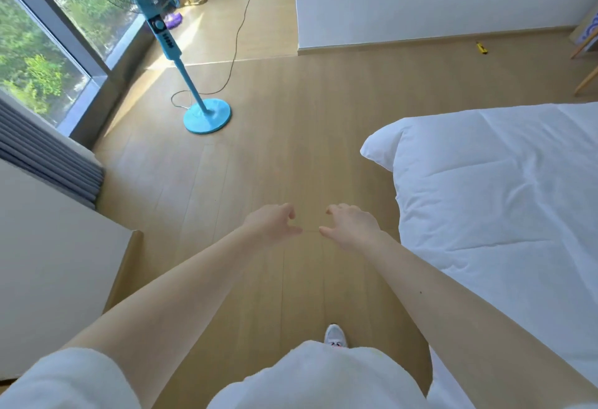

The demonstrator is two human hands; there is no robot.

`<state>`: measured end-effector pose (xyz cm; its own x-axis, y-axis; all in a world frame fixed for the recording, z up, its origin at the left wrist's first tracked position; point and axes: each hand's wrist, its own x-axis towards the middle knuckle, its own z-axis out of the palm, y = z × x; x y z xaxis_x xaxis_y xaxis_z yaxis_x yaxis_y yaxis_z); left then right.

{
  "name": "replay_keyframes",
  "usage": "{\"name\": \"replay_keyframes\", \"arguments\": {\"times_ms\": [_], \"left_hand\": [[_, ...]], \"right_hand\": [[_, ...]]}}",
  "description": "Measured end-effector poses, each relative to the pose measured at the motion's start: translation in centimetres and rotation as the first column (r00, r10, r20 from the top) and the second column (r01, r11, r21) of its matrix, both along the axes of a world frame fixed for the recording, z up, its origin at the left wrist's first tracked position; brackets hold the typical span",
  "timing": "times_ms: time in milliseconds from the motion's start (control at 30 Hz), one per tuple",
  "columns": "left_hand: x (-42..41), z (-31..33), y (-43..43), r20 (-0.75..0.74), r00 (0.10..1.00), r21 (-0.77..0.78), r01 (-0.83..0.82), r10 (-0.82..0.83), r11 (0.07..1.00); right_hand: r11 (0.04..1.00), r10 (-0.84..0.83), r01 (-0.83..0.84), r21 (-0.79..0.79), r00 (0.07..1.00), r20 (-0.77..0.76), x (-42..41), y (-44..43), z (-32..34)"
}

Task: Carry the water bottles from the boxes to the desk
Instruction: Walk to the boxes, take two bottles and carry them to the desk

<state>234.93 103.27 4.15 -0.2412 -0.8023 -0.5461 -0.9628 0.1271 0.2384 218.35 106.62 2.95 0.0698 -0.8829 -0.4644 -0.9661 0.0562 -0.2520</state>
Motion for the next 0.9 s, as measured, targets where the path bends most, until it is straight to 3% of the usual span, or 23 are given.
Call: {"name": "replay_keyframes", "arguments": {"times_ms": [433, 900], "left_hand": [[-4.4, -1.7, -13.2, 0.11, 0.983, 0.033, 0.144, -0.147, 0.989], [-5.3, -1.2, -36.8, -0.002, 0.971, 0.008, 0.241, -0.241, 0.971]], "right_hand": [[0.996, -0.05, 0.051, 0.076, 0.999, -0.017, -5.3, -12.4, -1.7], [0.986, -0.146, 0.153, 0.072, 0.985, -0.095, -5.6, -33.6, 0.2]]}}
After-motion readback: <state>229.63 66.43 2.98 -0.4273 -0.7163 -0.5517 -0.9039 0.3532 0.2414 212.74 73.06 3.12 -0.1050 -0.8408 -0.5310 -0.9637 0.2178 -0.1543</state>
